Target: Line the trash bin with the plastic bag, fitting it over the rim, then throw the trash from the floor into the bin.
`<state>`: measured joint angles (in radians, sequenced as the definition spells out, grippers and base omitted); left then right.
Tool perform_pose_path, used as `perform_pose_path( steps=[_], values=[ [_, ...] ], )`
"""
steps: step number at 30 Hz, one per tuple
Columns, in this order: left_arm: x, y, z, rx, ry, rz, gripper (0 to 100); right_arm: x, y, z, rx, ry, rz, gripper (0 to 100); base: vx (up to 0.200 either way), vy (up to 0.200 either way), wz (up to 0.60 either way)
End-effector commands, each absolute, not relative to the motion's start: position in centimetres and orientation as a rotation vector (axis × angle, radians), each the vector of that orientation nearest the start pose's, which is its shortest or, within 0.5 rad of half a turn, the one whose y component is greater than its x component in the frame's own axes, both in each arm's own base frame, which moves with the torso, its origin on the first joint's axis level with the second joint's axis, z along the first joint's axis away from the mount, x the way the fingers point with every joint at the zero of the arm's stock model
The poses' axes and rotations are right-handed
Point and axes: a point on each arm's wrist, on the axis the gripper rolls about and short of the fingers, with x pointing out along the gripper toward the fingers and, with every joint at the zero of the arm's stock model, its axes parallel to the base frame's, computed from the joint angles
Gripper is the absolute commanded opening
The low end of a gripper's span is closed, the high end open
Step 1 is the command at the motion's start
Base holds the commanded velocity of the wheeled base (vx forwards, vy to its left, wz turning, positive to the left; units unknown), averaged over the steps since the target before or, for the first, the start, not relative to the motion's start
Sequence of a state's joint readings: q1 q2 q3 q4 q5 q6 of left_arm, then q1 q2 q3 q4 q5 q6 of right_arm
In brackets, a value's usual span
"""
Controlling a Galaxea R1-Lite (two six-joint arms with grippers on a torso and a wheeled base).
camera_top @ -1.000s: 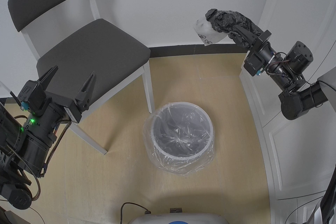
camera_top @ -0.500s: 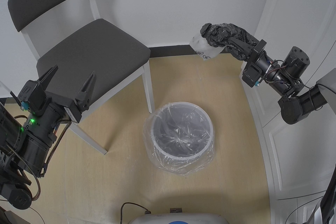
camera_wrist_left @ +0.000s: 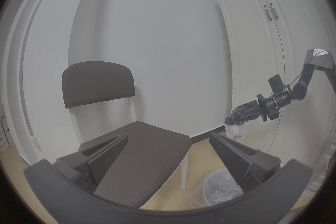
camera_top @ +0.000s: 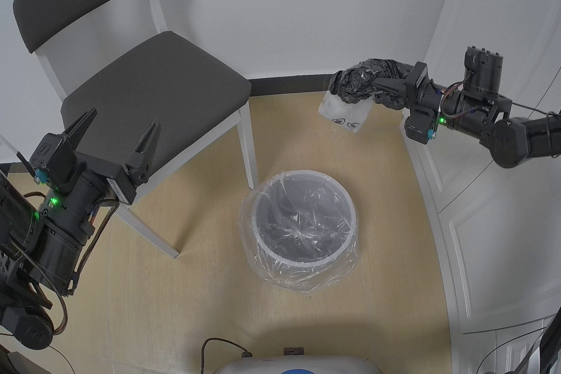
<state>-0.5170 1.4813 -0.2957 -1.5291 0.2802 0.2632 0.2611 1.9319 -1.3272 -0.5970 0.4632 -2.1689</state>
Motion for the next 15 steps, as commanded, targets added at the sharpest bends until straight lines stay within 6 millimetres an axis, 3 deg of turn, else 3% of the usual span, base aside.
perform_pose_path(
  steps=[1,2,9,15],
  values=[
    [18.1,-9.6,20.0,0.126,-0.347,-0.191,100,35.9,12.9,29.7,-2.212,-0.861,0.292,0,0.000,0.000,0.00],
    [18.1,-9.6,20.0,0.125,-0.347,-0.190,100,35.5,13.1,29.7,-2.233,-0.849,0.289,100,0.000,0.000,0.00],
    [18.1,-9.6,20.0,0.126,-0.347,-0.191,100,35.1,14.1,27.3,-2.295,-0.753,0.431,100,0.000,0.000,0.00],
    [18.1,-9.6,19.9,0.127,-0.343,-0.192,100,36.5,14.8,25.6,-2.335,-0.691,0.504,100,0.000,0.000,0.00]
  ],
)
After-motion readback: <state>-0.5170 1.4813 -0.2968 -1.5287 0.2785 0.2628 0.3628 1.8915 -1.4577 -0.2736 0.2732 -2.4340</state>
